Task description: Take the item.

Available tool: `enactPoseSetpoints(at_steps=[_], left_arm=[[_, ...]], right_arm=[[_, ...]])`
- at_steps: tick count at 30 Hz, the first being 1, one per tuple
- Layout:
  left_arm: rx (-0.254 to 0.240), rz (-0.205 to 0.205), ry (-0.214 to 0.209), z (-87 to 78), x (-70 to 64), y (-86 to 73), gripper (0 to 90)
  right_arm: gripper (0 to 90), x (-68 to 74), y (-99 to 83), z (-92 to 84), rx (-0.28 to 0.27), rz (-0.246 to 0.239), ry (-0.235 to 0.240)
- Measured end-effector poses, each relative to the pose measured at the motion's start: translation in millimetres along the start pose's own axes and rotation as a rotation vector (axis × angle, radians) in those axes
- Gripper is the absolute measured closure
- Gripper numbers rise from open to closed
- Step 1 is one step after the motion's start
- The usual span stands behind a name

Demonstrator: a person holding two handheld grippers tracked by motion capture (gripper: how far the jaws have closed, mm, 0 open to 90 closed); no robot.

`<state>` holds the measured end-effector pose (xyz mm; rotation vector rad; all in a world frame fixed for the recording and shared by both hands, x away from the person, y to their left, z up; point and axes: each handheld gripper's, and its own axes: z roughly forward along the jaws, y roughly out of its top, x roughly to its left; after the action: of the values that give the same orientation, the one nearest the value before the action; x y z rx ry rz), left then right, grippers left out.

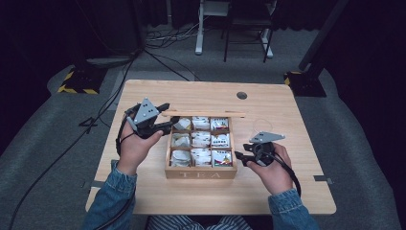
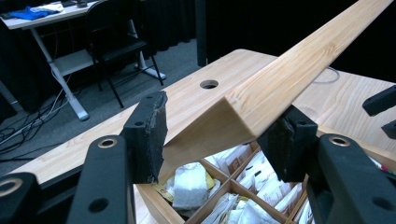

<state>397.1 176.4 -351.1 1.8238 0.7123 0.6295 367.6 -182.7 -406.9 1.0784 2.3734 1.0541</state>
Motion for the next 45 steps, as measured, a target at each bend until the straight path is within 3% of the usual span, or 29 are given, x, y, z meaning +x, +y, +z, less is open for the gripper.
enactPoseSetpoints(at_steps=[9,17,26,39,45], left_arm=[[0.000,0.002,0.000,0.0,0.3,0.1,45.2],[-0.002,0.001,-0.004,0.5,0.6,0.0,45.1],[-0.002,-0.001,-0.009,0.5,0.8,-0.4,45.1],[0.001,0.002,-0.009,0.0,0.2,-0.9,45.1],[0.002,0.003,-0.008,-0.2,0.0,-1.0,45.1]], right_arm=[[53.4,39.3,28.5,20.5,-0.014,-0.071,0.081],[53.7,67.3,42.0,42.5,-0.021,-0.109,0.193],[54.6,88.8,57.2,60.6,-0.007,-0.173,0.214],[52.0,110.7,61.5,87.0,0.021,-0.235,0.262],[52.9,118.2,63.4,96.5,0.037,-0.275,0.251]])
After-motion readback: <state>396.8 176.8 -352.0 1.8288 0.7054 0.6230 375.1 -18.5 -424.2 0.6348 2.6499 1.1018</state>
